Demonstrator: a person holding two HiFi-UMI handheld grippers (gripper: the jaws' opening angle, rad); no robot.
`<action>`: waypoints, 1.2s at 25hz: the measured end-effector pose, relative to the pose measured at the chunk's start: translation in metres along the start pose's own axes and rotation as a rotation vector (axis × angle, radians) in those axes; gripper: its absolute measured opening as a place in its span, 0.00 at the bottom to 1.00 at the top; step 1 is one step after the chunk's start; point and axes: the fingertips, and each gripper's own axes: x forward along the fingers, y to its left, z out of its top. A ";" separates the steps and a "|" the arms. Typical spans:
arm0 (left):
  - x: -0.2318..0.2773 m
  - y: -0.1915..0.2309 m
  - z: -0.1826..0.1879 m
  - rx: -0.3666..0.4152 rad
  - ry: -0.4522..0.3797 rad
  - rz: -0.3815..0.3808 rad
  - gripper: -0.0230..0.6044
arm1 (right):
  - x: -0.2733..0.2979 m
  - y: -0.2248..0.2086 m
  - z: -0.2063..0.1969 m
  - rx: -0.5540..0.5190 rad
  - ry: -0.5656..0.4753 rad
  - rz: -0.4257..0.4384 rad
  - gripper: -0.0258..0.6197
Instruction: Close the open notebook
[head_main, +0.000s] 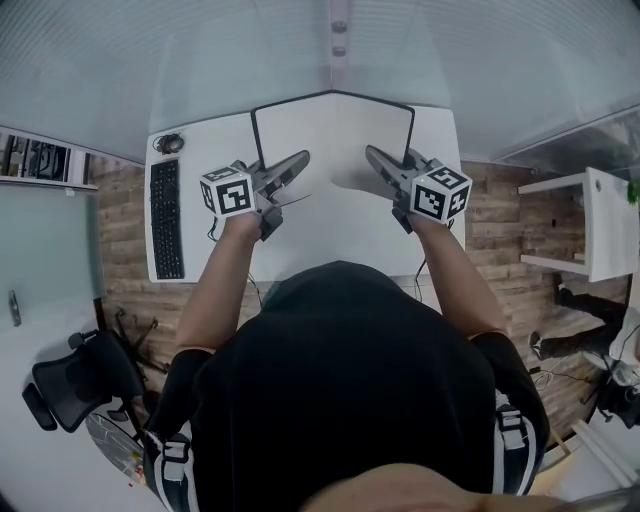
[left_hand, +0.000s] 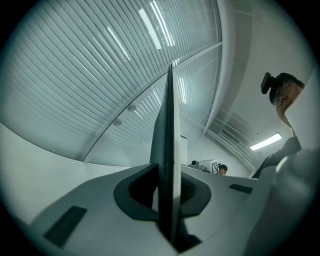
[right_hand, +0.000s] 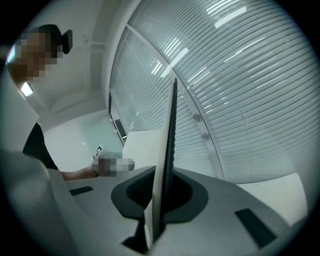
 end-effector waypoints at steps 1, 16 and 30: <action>-0.001 0.004 0.001 -0.005 0.000 0.002 0.11 | 0.004 -0.001 -0.001 0.004 0.004 0.000 0.13; -0.006 0.080 -0.010 -0.056 0.053 0.066 0.11 | 0.064 -0.040 -0.039 0.071 0.080 -0.006 0.13; -0.017 0.132 -0.042 -0.158 0.082 0.111 0.11 | 0.097 -0.056 -0.087 0.105 0.185 -0.021 0.13</action>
